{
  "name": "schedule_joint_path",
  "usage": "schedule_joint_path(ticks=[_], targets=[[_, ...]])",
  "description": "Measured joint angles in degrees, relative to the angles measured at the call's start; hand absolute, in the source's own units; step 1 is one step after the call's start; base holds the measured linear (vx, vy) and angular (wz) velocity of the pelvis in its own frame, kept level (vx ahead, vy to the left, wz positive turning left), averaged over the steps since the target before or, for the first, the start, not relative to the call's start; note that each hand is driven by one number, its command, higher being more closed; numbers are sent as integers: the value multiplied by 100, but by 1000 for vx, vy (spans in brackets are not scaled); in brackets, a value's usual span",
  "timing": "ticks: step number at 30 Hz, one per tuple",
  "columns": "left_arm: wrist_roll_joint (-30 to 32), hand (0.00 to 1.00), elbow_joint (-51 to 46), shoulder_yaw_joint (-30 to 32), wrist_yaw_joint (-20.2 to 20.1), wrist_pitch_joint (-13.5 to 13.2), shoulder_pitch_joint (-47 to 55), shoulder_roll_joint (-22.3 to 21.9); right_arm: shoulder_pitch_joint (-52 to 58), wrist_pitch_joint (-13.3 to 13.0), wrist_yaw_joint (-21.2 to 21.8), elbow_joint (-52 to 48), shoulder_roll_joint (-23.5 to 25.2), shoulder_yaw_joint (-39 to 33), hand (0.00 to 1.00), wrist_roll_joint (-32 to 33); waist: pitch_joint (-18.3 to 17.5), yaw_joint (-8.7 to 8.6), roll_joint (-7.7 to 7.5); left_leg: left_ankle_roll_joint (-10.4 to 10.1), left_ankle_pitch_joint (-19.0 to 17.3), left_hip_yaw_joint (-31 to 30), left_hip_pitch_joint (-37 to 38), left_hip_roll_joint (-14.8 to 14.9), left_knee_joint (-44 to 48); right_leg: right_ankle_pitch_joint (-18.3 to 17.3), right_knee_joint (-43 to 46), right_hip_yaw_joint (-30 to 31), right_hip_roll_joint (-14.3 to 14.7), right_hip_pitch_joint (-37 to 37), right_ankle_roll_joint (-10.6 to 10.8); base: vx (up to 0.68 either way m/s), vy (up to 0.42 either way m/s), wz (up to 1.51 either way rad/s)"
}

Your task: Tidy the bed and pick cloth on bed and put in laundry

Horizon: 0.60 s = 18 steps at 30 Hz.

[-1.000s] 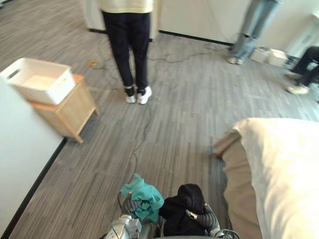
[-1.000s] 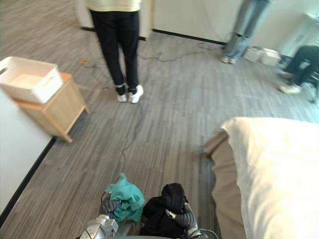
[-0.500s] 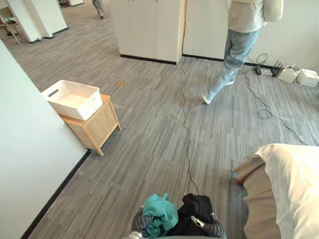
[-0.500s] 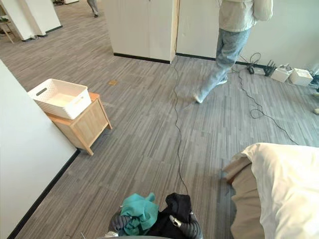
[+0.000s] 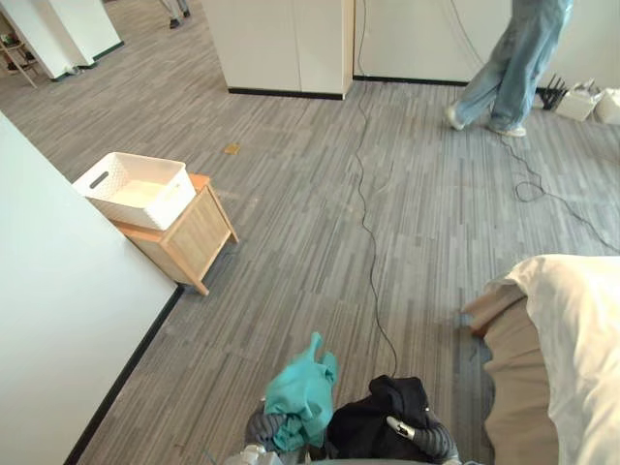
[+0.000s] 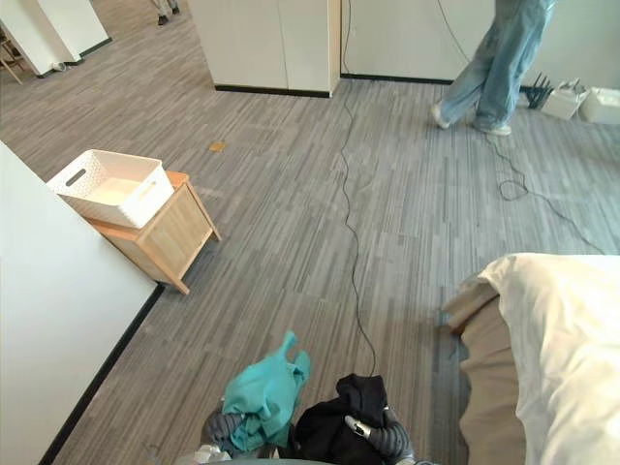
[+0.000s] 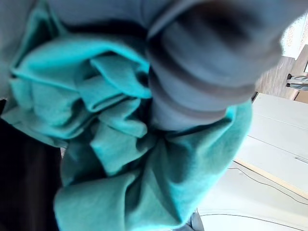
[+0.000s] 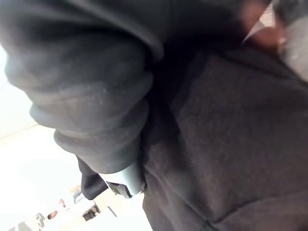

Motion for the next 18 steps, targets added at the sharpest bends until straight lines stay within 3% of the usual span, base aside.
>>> schedule_joint_path(ticks=[1, 3, 5, 6, 7, 9, 12, 13, 14, 15, 17, 18], targets=[[-59, 100, 26, -27, 0, -12, 3, 2, 19, -68, -1, 2, -8, 14, 100, -45, -19, 7, -27, 169, 155, 147, -37, 86, 46, -160, 95, 136, -18, 1, 9, 171, 224, -28], [-74, 100, -55, -31, 8, -15, 70, 80, 61, -111, -12, 2, -4, 20, 100, -71, -160, 93, -135, 482, -66, 340, -34, -27, 133, -366, 181, 387, -198, -63, -164, 291, 205, -46], [-80, 100, 7, -112, 12, -28, 41, 114, 95, -138, -30, -2, -1, 79, 100, -124, -310, 63, -205, 662, -276, 465, 80, -230, -4, -327, 1840, 630, -352, -792, 222, 374, 177, -26], [-75, 100, 32, -134, 11, -59, 24, 165, 83, -169, -29, -13, 47, 134, 100, -225, -295, 3, -226, 690, -297, 513, 301, -338, -205, 44, 3206, 799, -495, -1429, 587, 352, 198, 5], [-35, 100, 41, -182, 40, -138, 38, 296, 68, -328, -13, -27, 133, 154, 100, -255, -243, -71, -346, 698, -302, 509, 759, -506, -551, 500, 4609, 856, -642, -2072, 597, 422, 205, 4], [-34, 100, 67, -258, 150, -181, 78, 367, 77, -460, 11, -27, 156, 195, 100, -263, -193, -197, -367, 718, -325, 405, 1346, -596, -956, 403, 5361, 712, -560, -2453, 485, 463, 145, 16], [-13, 100, 70, -450, 164, -212, -55, 459, 145, -734, 80, -32, 178, 213, 100, -213, -198, -390, -411, 718, -339, 2, 2035, -599, -1466, 9, 4948, 168, -261, -2985, 389, 374, 47, 54], [71, 100, 164, -439, 148, -208, -181, 489, 137, -864, 130, -11, 178, 209, 100, -195, -175, -523, -405, 699, -344, -192, 2210, -584, -1564, -56, 4380, -43, -212, -3174, 293, 606, 2, 121], [77, 100, 353, -423, 147, -148, -351, 453, 136, -1025, 151, 18, 187, 209, 100, -142, -130, -605, -356, 605, -394, -451, 2490, -528, -1699, 27, 3182, -255, -165, -3279, 184, 630, -10, 104], [78, 100, 404, -421, 142, -142, -378, 447, 132, -1066, 167, 45, 201, 209, 100, -137, -123, -635, -345, 561, -420, -513, 2587, -502, -1740, 138, 2779, -303, -156, -3266, 128, 640, -37, 96], [92, 100, 496, -384, 67, -146, -332, 508, 147, -1241, 234, 141, 394, 144, 100, -33, -130, -649, -347, 177, -683, -572, 3092, -406, -1953, 1132, 621, -325, -94, -3199, -13, 489, -70, 69], [97, 100, 497, -374, 34, -148, -286, 538, 148, -1261, 237, 144, 419, 140, 100, -37, -131, -652, -352, 108, -774, -563, 3220, -386, -1976, 1306, 436, -286, -98, -3225, -57, 472, -102, 50]])
